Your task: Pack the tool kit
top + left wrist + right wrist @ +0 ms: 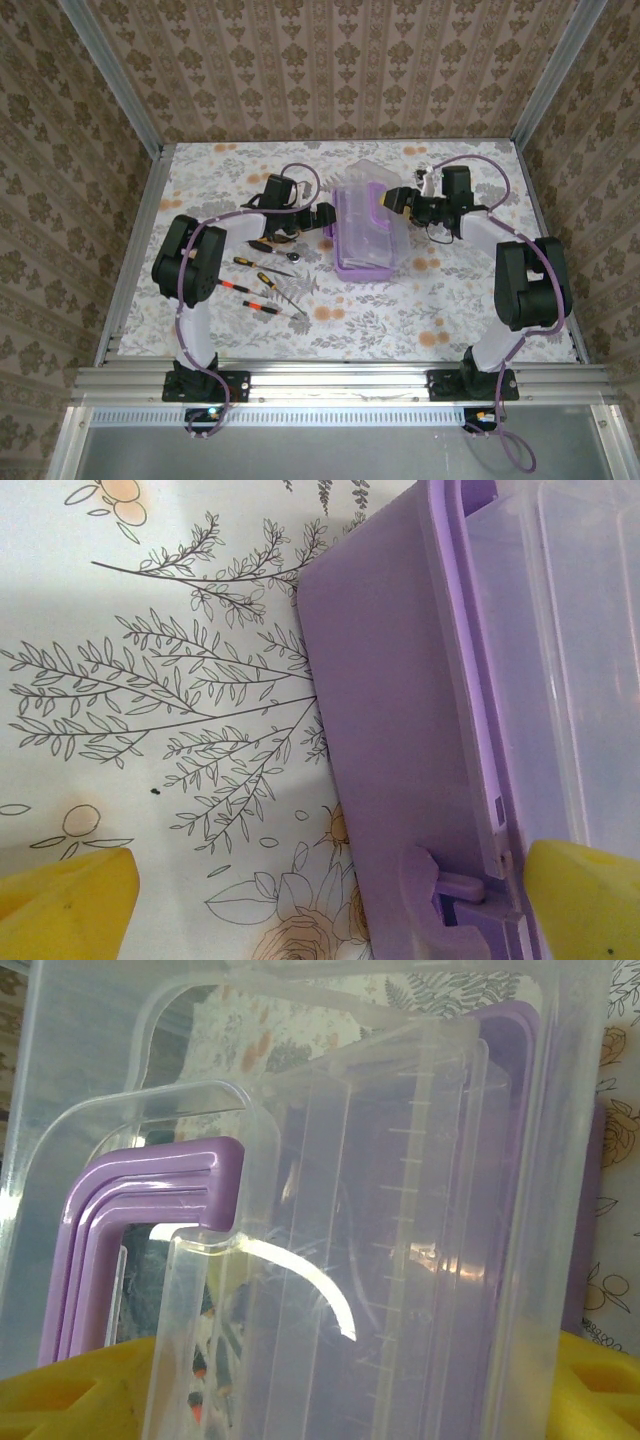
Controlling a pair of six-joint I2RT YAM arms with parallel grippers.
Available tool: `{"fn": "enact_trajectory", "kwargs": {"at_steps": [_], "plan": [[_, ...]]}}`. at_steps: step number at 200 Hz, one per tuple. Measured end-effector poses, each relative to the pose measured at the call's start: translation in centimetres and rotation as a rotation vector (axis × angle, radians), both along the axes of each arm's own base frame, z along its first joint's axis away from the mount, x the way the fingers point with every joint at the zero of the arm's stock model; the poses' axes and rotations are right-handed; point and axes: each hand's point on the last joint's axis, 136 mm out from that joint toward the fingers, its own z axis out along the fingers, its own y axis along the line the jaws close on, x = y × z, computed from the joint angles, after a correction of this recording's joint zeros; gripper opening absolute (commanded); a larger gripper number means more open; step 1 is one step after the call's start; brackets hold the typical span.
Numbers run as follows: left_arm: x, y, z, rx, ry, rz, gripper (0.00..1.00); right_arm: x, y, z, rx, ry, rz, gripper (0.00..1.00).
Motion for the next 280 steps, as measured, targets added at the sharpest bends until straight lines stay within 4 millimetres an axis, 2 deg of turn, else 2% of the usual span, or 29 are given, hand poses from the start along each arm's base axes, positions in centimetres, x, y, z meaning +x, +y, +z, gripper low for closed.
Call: {"fn": "enact_trajectory", "kwargs": {"at_steps": [57,201,225,280], "plan": [[0.0,0.0,0.0,0.001,-0.001,0.002,1.00,0.0,-0.6,0.3,0.095,-0.007,-0.024,0.73],[-0.4,-0.5,-0.4,0.006,0.007,-0.011,1.00,-0.7,-2.5,0.5,0.085,0.005,-0.047,0.76],[-0.4,-0.4,-1.0,0.012,0.018,-0.011,1.00,-0.7,-2.7,0.6,0.084,0.005,-0.053,0.76],[-0.4,-0.4,-1.1,0.016,0.016,-0.009,1.00,-0.4,-3.1,0.8,0.097,-0.001,-0.070,0.76]]}}
